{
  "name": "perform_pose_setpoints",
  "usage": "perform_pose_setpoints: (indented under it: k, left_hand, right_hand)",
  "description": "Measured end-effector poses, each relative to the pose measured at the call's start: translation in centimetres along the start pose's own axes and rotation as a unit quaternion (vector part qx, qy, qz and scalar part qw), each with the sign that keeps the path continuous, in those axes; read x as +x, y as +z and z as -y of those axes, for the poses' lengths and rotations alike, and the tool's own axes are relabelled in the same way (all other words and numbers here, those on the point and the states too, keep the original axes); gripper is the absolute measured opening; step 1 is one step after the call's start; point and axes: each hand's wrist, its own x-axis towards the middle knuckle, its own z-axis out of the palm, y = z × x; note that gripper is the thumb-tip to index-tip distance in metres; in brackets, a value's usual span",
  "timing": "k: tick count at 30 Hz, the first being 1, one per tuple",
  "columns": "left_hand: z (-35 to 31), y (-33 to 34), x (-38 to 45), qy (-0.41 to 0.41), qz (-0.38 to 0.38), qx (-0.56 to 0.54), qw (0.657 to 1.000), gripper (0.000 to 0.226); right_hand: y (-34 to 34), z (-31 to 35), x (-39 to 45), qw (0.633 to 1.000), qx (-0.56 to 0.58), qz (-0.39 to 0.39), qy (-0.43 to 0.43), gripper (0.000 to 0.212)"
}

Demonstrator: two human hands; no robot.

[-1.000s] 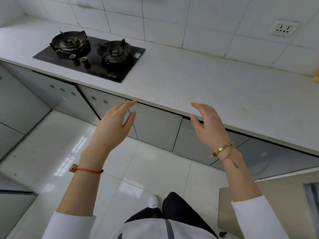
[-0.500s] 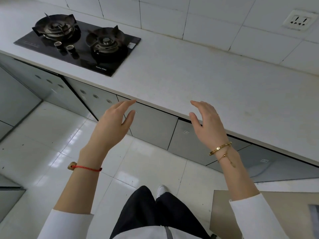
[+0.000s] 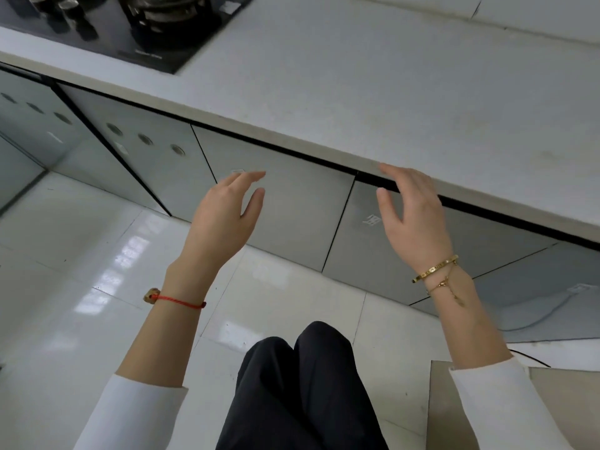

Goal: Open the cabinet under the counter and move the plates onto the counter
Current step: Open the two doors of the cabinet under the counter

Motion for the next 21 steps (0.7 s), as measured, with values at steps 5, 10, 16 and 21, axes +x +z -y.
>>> perform_pose_setpoints:
  k: [5,10,16,21]
  left_hand:
    - [4.7,7.5,0.5,0.028,-0.031,-0.017,0.999,0.035]
    - [8.2,14.0,1.5,0.085,-0.071,-0.017,0.994,0.035]
    - [9.9,18.6,2.3,0.13,-0.112,-0.031,0.985,0.034]
    - [8.9,19.5,3.5,0.166,-0.134,-0.058,0.975,0.034]
  right_hand:
    - [6.3,-4.4,-0.9,0.997,-0.016,-0.066,-0.036,0.034]
    - [11.6,-7.7,-1.1,0.987,-0.033,-0.126,-0.09,0.034]
    - [15.1,-9.9,-1.7,0.972,-0.037,-0.192,-0.133,0.035]
    - [15.1,-10.0,-1.0,0.962,-0.05,-0.223,-0.147,0.036]
